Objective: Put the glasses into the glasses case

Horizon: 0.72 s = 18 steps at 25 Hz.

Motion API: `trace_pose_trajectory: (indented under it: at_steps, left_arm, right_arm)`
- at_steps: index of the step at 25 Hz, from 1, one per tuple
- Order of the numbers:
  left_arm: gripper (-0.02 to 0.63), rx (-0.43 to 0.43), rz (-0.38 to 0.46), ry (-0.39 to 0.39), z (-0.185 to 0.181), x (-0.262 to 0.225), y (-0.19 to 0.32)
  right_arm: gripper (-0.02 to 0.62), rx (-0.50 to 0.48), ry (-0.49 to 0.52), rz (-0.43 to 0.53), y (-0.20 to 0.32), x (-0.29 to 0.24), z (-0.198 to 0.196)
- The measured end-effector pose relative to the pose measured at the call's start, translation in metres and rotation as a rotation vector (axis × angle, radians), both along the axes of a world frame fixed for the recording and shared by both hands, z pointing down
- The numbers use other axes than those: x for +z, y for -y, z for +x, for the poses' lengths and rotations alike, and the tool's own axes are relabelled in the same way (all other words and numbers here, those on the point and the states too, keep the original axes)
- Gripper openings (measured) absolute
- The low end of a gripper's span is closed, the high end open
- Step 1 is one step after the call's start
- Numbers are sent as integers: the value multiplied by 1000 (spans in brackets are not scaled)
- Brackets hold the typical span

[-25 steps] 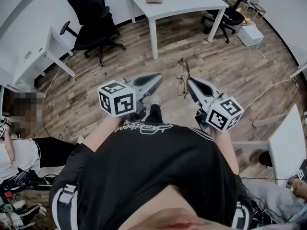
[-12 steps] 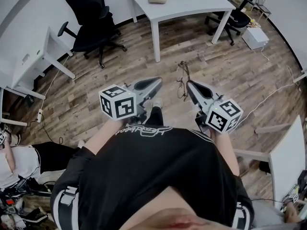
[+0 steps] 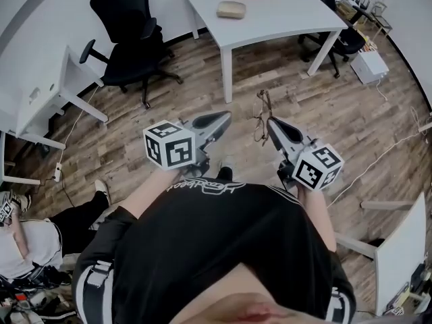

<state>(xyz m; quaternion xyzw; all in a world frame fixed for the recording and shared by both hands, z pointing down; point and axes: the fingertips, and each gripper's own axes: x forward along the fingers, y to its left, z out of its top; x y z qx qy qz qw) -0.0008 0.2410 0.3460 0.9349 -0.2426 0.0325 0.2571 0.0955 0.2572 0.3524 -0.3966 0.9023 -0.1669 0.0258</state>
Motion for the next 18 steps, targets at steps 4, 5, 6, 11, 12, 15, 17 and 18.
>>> trace_pose_trajectory:
  at_steps: [4, 5, 6, 11, 12, 15, 17, 18]
  left_arm:
    - [6, 7, -20, -13, -6, -7, 78]
    - [6, 7, -30, -18, -9, -12, 103]
    - [6, 7, -37, -22, -12, -14, 124]
    - [6, -15, -45, -38, -25, -12, 201]
    - [6, -18, -45, -41, -28, -13, 215]
    - [6, -20, -39, -48, -35, -14, 250]
    - [6, -22, -35, -54, -39, -14, 268]
    - [6, -23, -35, -57, -42, -14, 276]
  right_arm:
    - [18, 13, -10, -14, 76, -10, -6]
    - [18, 16, -14, -22, 101, -16, -9]
    - [18, 18, -19, -30, 122, -20, -12]
    - [18, 15, -40, -24, 197, -29, -20]
    - [18, 16, -42, -22, 211, -30, -21]
    - [18, 14, -51, -20, 248, -31, -27]
    - [18, 12, -56, -23, 267, -29, -31]
    - [18, 12, -56, -25, 275, -29, -34]
